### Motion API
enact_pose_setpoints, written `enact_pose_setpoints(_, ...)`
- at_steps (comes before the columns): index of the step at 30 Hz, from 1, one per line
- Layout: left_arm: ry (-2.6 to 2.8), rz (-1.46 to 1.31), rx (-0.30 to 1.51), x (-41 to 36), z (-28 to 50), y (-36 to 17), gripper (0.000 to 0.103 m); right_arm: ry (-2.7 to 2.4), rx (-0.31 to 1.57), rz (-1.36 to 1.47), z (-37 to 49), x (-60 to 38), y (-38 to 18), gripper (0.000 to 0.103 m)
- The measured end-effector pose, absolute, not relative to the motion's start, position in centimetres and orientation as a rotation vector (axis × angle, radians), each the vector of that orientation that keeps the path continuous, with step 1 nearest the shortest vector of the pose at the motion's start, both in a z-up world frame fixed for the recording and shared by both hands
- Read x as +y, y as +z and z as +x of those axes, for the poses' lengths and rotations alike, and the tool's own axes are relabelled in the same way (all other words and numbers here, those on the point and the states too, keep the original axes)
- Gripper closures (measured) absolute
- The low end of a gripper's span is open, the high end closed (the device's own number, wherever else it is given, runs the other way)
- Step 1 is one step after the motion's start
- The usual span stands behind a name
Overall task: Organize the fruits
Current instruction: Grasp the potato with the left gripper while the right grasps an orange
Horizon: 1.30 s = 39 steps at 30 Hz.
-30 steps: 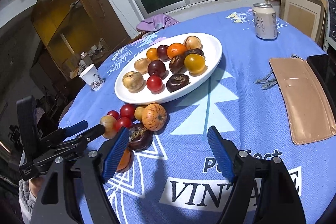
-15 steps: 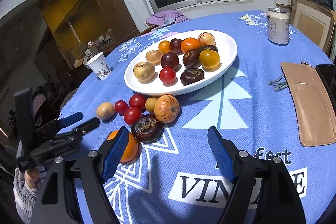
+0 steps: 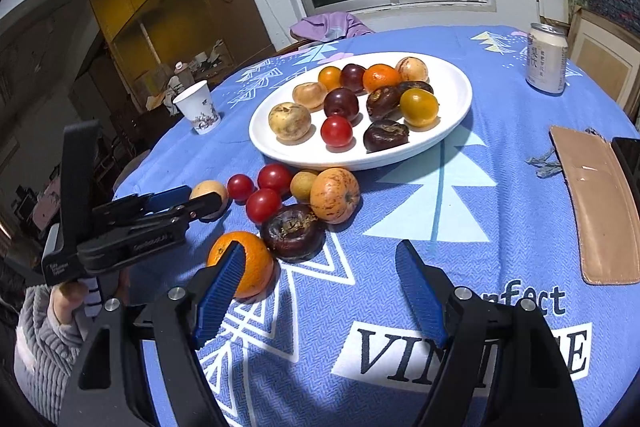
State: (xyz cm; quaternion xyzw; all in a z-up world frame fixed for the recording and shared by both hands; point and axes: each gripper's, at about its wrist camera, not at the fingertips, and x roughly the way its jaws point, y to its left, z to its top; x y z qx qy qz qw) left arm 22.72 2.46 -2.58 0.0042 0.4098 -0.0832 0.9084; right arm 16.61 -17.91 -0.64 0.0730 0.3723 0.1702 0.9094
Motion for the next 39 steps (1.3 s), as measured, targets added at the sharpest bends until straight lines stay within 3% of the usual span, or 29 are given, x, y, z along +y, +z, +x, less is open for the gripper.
enact_pose_setpoints(7, -0.187, -0.011, 0.862, 2.6, 23.3, -2.9, 0.051, 0.355, 0.770, 0.145, 16.6, -17.7, -0.7, 0.025)
enact_pose_setpoints(9, -0.202, -0.014, 0.867, 2.5, 23.5, -3.0, 0.058, 0.356, 0.769, 0.140, 16.5, -17.7, -0.7, 0.025)
enact_pose_setpoints(28, -0.159, -0.099, 0.802, 4.9, 22.3, -1.0, 0.059, 0.402, 0.793, -0.048, 16.1, -10.9, -1.2, 0.025)
enact_pose_setpoints(30, -0.164, -0.099, 0.799, 4.9, 22.1, -0.9, 0.059, 0.402, 0.804, -0.061, 16.2, -10.3, -1.5, 0.027)
enact_pose_setpoints(35, -0.173, -0.097, 0.801, 4.8, 21.8, -0.9, 0.059, 0.401, 0.852, -0.040, 17.0, -10.2, -2.2, 0.051)
enact_pose_setpoints(39, -0.174, -0.086, 0.807, 4.5, 21.7, -1.1, 0.059, 0.404, 0.856, -0.041, 17.0, -10.0, -2.4, 0.054)
